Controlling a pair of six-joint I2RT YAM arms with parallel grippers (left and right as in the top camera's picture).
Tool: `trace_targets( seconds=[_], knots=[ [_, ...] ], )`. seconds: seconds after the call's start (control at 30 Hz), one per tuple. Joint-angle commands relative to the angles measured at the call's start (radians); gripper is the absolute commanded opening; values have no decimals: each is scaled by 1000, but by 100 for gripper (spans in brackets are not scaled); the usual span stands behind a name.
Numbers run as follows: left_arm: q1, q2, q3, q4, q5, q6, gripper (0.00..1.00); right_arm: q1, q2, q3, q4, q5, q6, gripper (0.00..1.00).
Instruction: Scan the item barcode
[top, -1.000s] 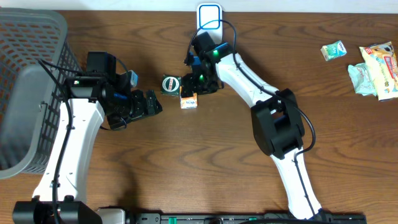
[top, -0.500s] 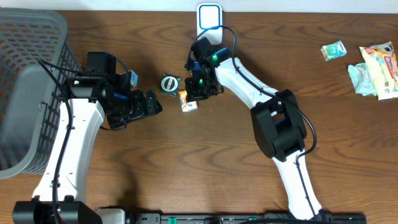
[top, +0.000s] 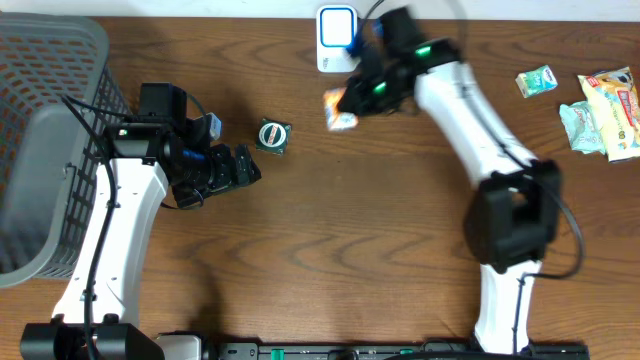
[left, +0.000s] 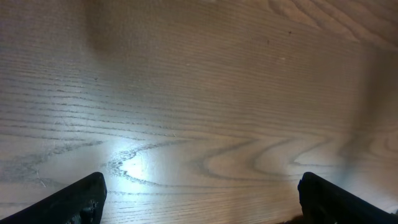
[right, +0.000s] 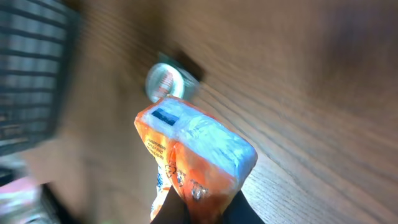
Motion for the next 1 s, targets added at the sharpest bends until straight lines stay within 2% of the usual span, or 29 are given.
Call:
trace_targets(
  seconds=[0.0, 0.2, 0.57, 0.8, 0.97],
  knots=[
    [-2, 7, -2, -2, 5, 13, 98, -59, -10, 6, -7, -321, -135, 1],
    [-2, 7, -2, -2, 5, 13, 97, -141, 7, 3, -44, -643, -263, 1],
    [-2, 7, -2, -2, 5, 13, 98, -172, 9, 3, -40, -828, -311, 1],
    [-2, 7, -2, -2, 5, 13, 98, -211, 9, 3, -49, -826, -329, 1],
    [-2, 7, -2, -2, 5, 13, 98, -252, 9, 3, -122, -668, -330, 1]
  ],
)
